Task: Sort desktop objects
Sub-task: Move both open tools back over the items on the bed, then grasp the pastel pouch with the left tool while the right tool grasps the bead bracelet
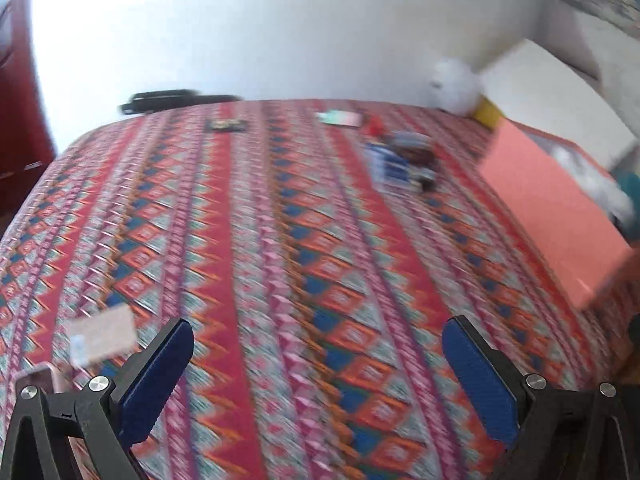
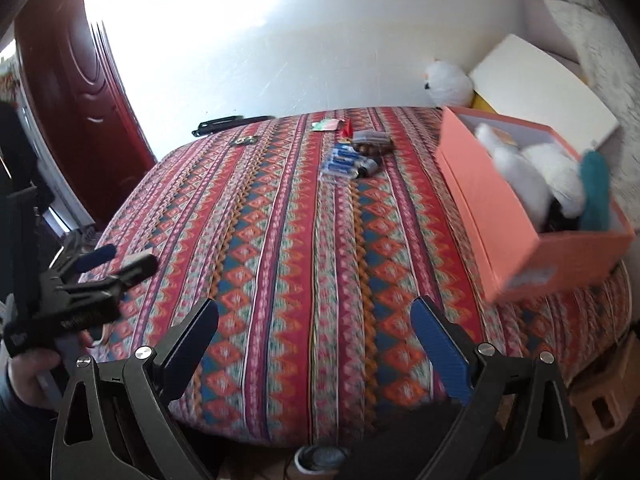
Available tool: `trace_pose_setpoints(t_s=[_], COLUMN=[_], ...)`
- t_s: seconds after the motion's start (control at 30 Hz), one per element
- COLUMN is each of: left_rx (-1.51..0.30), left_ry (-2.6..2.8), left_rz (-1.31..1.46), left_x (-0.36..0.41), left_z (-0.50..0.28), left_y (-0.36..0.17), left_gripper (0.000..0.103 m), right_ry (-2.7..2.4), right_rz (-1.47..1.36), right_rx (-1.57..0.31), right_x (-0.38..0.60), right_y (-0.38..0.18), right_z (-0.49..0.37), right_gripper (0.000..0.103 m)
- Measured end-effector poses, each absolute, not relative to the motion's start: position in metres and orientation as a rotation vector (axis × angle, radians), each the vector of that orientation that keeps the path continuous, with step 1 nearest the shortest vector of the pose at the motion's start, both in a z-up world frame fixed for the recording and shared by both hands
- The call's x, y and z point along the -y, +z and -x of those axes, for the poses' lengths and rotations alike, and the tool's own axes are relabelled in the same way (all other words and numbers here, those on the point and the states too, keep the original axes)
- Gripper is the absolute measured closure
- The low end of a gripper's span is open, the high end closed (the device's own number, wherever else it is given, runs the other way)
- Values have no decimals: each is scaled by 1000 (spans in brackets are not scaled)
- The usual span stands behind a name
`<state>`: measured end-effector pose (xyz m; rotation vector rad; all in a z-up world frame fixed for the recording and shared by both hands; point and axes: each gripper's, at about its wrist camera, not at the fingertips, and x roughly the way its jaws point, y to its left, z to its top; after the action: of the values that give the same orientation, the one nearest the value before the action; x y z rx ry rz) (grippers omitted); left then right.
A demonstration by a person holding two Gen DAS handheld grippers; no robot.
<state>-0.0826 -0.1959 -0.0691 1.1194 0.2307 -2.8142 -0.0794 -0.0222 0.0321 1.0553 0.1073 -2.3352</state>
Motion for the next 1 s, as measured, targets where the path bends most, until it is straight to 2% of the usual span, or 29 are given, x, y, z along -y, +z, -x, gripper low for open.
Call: trace_pose_setpoints(t_s=[0.2, 0.4, 0.53, 0.67, 0.8, 0.9, 0.93, 0.97, 1.0], left_rx=[-251, -310, -311, -264, -254, -176, -131, -78, -87], left_ry=[-2766, -2771, -2792, -2815, -2801, -2793, -2798, -2809, -2810], left_rz=[-1122, -1174, -1198, -1249, -1361, -1499, -1493, -1451, -1423], left_x=[232, 239, 229, 183, 147, 126, 121, 118, 120], left_z=[172, 328, 427, 538, 611, 624, 623, 618, 614], left_y=[-74, -89, -103, -130, -164, -197, -201, -200, -197], left_gripper=[1, 1, 1, 1, 1, 3, 7, 26, 32], right_ry=[-2380, -2414, -2446, -2504, -2461, -2420, -2433, -2446, -2446], right_rz=[-1048, -1121, -1152, -1176, -1255, -1276, -1259, -1253, -1256], right_rx=[-64, 30, 76, 31, 58, 138, 140, 131, 133], right_x=[65, 107, 135, 161, 171, 163, 160, 157, 154], right_y=[31, -4, -33, -67, -99, -113, -111, -110, -107], right_z=[177, 311, 389, 458, 504, 514, 513, 512, 509], right_gripper=[5, 4, 4, 4, 7, 25, 35, 81, 83])
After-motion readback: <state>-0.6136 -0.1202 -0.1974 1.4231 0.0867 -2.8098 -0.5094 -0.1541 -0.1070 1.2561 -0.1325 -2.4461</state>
